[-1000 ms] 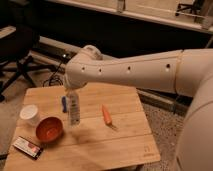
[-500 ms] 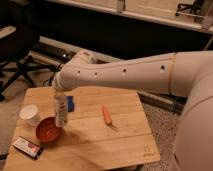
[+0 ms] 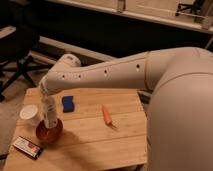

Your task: Place the bottle in the ceramic bowl

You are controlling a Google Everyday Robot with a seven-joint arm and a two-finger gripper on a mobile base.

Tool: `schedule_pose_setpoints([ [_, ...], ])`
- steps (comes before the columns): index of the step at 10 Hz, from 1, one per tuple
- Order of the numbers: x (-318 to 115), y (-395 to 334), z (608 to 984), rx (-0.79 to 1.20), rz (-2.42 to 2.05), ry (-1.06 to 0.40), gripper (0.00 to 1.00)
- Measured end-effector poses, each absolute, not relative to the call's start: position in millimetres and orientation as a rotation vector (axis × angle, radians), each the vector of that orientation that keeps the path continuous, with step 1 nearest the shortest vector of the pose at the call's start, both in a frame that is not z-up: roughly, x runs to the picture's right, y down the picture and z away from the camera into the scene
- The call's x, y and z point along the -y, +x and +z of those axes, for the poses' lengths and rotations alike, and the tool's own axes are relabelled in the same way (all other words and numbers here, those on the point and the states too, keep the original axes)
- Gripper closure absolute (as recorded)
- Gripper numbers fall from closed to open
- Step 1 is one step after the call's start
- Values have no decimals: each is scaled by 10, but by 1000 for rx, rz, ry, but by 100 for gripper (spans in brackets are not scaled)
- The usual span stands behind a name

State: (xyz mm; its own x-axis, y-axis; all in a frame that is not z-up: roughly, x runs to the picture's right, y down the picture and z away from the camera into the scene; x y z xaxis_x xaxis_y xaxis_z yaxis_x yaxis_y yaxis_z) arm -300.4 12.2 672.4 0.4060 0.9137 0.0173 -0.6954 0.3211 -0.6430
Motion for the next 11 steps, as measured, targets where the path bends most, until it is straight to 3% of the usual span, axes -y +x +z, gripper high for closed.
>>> schedule_pose_setpoints([
  [2,-181,-3171,6809,462,1034,-566,97],
  [9,-870,-3304,7171,449,944,-650,30],
  [11,-840,-3230,7209,469,976,-673,26],
])
